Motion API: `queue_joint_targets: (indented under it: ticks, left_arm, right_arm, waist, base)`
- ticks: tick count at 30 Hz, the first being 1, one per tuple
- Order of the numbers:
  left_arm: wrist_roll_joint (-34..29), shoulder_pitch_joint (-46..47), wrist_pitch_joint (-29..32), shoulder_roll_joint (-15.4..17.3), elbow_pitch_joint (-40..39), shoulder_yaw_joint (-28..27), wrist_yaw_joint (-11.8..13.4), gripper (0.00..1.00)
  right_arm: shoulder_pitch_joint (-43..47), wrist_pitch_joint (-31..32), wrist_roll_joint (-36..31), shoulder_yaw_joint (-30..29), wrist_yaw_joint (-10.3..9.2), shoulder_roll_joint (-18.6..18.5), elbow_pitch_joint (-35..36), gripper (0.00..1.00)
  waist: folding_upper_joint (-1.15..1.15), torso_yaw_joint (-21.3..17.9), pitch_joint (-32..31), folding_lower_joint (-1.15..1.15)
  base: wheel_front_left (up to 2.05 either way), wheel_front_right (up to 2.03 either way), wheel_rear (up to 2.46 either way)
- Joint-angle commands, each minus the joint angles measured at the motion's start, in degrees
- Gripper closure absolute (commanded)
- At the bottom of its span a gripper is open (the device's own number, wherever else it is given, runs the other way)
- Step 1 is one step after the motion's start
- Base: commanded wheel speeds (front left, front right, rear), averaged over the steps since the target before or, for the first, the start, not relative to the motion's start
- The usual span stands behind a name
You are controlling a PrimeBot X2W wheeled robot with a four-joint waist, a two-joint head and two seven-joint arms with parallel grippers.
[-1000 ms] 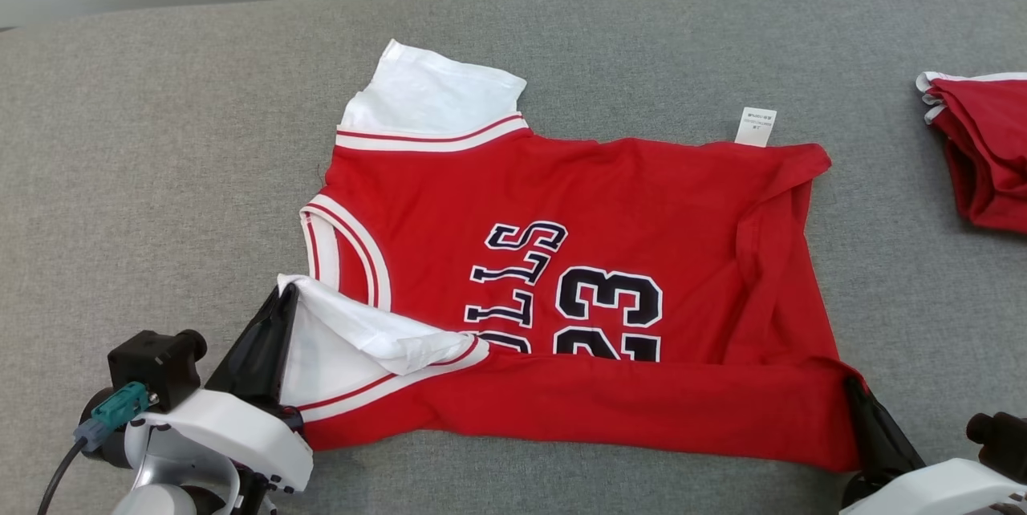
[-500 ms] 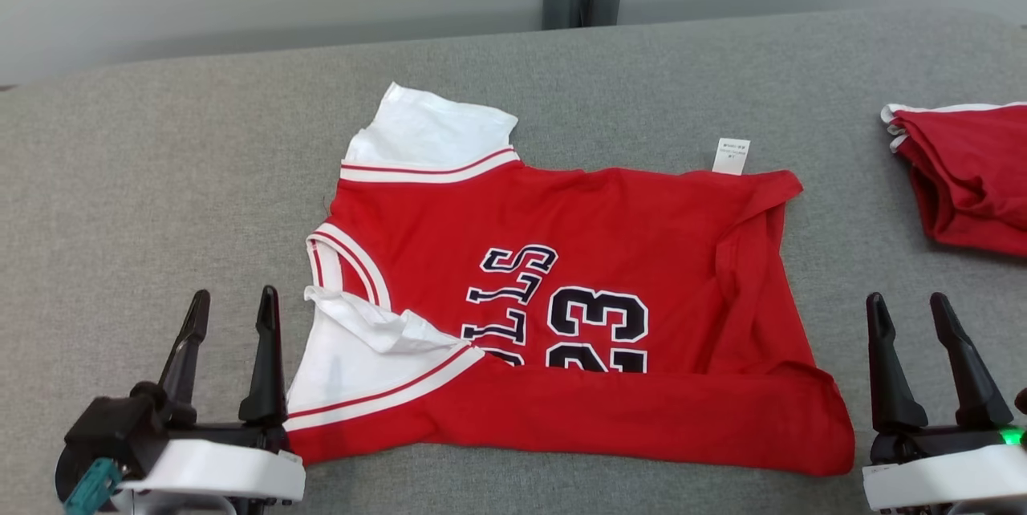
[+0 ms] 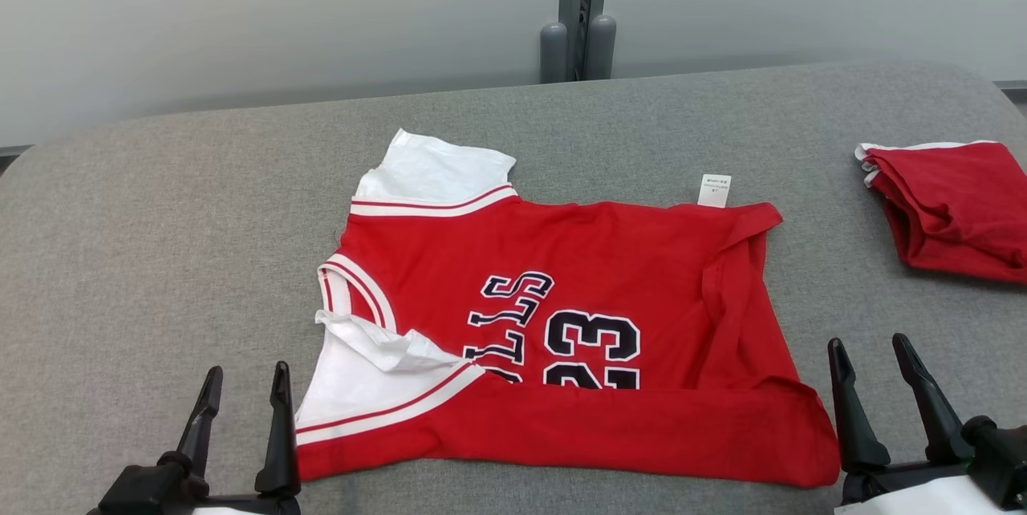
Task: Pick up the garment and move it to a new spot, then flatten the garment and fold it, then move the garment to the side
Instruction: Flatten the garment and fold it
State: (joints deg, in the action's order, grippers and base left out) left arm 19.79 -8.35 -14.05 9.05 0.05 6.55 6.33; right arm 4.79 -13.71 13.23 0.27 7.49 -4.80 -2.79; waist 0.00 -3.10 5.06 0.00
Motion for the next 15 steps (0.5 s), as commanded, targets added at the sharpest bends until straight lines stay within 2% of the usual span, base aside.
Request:
queue_joint_targets:
  ticks: [1,8,15]
  left_arm:
    - [0.34,-0.07,0.53,0.4,0.19,0.17,-0.23,0.0]
    - [0.92,1.5,3.88,1.24,1.74,1.38,-1.31,0.0]
    - [3.58,2.34,9.93,1.42,8.39,3.29,-3.5,0.0]
  right_arm:
    - [0.37,-0.56,0.38,-0.32,0.0,0.01,-0.29,0.0]
    - [-0.26,-0.63,1.1,-0.14,0.0,0.24,-0.95,0.0]
    - [-0.64,-0.84,1.72,0.34,0.0,0.57,-1.89,0.0]
  waist:
    - [0.0,0.07,0.0,0.0]
    - [0.0,-0.06,1.44,0.0]
    - [0.0,-0.55,3.41,0.0]
  base:
    - [0.0,0.0,0.0]
    - [0.0,0.0,0.0]
    - [0.0,0.0,0.0]
